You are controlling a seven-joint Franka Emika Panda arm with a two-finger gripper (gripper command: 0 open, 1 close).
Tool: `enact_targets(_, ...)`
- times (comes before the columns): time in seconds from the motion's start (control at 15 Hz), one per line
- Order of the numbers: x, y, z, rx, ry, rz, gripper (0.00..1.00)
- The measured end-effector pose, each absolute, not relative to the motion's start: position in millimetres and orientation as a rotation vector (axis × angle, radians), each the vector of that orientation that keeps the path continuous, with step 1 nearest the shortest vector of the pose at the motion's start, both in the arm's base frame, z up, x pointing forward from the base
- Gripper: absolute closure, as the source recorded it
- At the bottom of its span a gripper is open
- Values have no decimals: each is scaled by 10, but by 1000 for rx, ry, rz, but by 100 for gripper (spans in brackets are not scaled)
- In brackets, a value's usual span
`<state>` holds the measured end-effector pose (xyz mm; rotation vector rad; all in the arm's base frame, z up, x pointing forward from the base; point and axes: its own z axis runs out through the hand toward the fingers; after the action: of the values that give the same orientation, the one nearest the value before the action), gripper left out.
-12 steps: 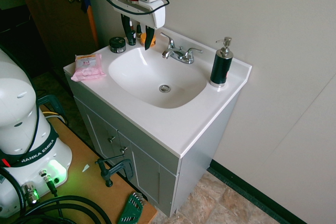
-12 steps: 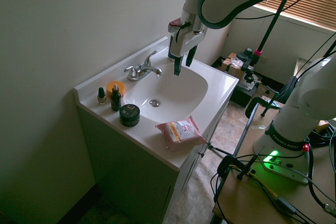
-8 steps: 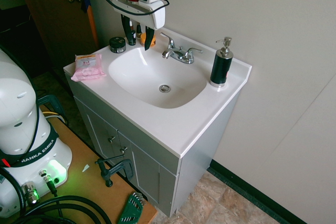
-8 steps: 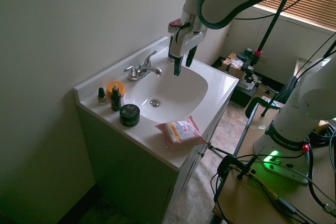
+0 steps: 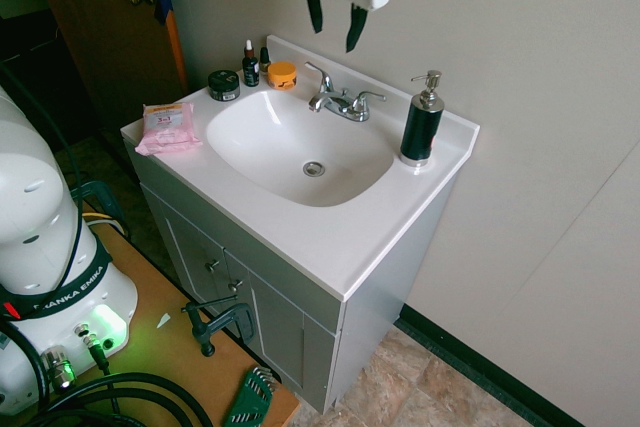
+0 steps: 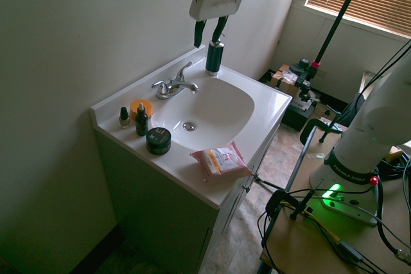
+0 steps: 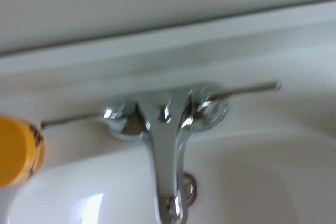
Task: Sanitize yourself
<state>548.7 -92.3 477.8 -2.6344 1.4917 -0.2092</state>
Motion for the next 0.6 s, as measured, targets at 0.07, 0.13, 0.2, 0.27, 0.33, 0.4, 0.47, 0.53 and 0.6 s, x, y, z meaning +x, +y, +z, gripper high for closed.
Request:
enact_targets(0.07, 5594, -1092, 4873, -2611, 1522, -217, 100)
enact_targets(0.13, 5673, -1245, 4917, -2592, 1549, -214, 100)
enact_targets(0.2, 5730, -1367, 4931, -2578, 1570, -209, 100)
enact_targets(0.27, 5768, -1470, 4917, -2568, 1586, -204, 100)
enact_targets(0.33, 5787, -1556, 4880, -2562, 1601, -199, 100)
enact_targets(0.4, 5795, -1633, 4845, -2555, 1618, -194, 100)
enact_targets(0.47, 5794, -1720, 4821, -2545, 1634, -189, 100)
enact_targets(0.53, 5784, -1801, 4804, -2537, 1645, -186, 100)
enact_targets(0.6, 5771, -1880, 4790, -2528, 1655, -182, 100)
